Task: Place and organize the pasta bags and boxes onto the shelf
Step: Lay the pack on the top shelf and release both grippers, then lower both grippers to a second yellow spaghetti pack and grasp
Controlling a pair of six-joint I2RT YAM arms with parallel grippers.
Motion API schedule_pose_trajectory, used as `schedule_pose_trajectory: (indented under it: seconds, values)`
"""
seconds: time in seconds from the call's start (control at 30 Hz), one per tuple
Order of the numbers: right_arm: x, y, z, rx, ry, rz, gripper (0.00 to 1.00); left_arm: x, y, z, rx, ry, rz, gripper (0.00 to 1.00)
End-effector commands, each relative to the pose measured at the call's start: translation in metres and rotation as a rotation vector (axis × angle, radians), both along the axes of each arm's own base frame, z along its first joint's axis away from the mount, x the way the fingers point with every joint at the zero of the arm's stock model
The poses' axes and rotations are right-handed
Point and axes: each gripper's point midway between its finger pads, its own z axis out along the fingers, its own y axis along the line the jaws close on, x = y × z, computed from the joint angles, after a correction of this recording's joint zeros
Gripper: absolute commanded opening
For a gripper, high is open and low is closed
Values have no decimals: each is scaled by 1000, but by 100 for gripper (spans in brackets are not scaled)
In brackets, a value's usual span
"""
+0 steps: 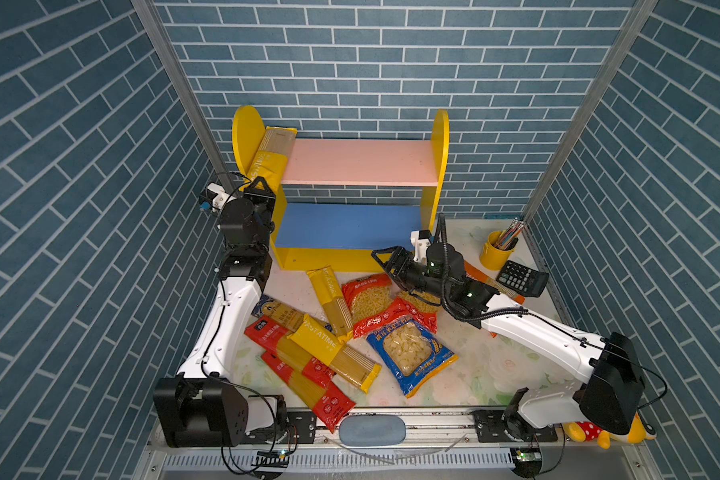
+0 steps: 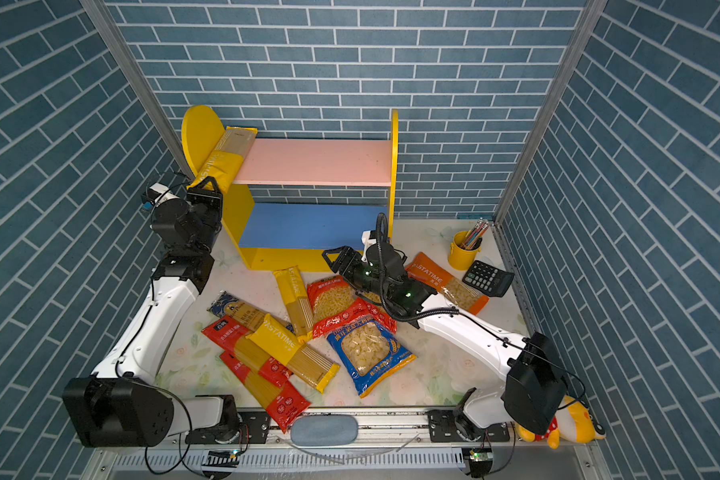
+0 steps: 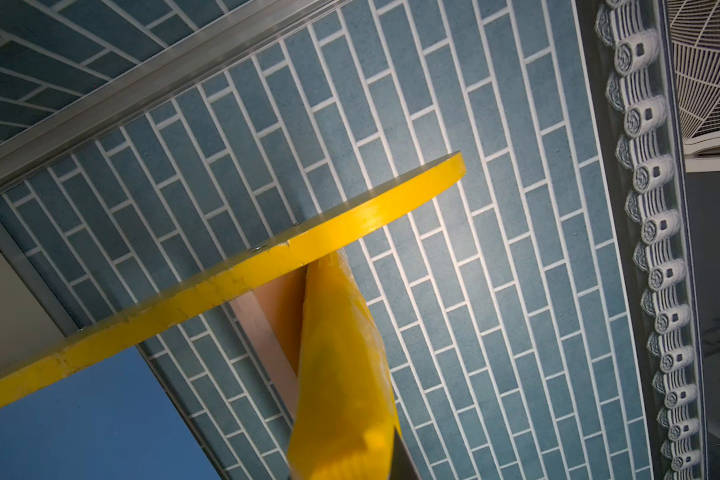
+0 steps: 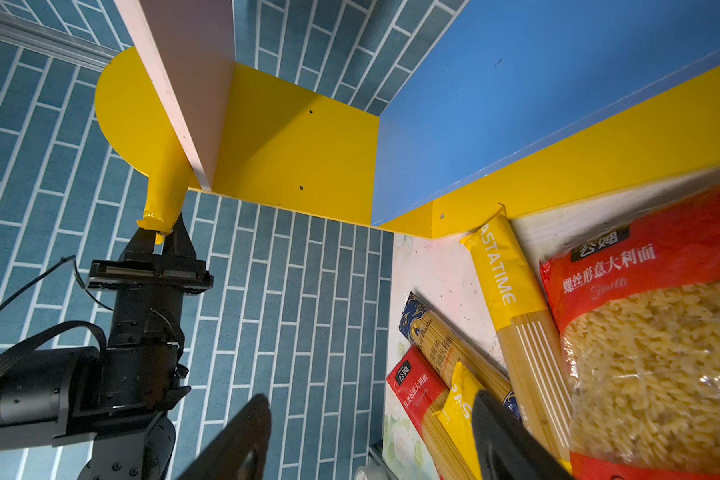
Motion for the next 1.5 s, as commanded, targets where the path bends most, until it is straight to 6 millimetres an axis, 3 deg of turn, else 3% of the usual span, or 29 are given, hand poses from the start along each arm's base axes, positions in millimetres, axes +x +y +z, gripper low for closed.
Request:
schedule_pose_trajectory:
  seconds: [0.0, 0.17, 0.37, 0.47, 0.6, 0.73, 0.9, 1.0, 1.17, 1.23, 1.33, 1.47]
  values:
    - [-1, -4, -7, 2, 12, -21, 77, -10, 7, 25, 12, -80, 17, 0]
    - [-1, -4, -8, -4, 11, -21, 77, -1, 14, 12, -1, -41, -11, 5]
    - [0, -2, -15, -6, 24, -20, 77, -7, 10, 8, -6, -32, -44, 50]
    - [0, 1, -19, -9, 32, -12, 76, -12, 10, 12, 17, -25, -50, 64]
    - [1, 3, -23, -15, 39, -6, 76, -17, 6, 13, 29, -19, -79, 75]
    - [0, 5, -25, -10, 43, -2, 76, -26, 1, 8, 39, 20, -114, 79]
    - [-2, 5, -30, -10, 48, -5, 76, -44, 11, -11, 7, 153, -143, 87]
    - [-2, 7, -34, -13, 54, 2, 76, -63, 21, -22, 2, 223, -123, 90]
    - [-5, 14, -48, -33, 76, 29, 76, -105, 28, -20, 125, 285, -75, 89]
    - [-7, 15, -50, -48, 66, 39, 76, -116, 23, -17, 168, 288, -91, 87]
    - [-11, 19, -52, -99, 28, 67, 73, -125, 11, -27, 185, 302, -148, 83]
    - [-21, 23, -70, -230, -12, 137, 60, -133, -4, -55, 183, 340, -214, 81]
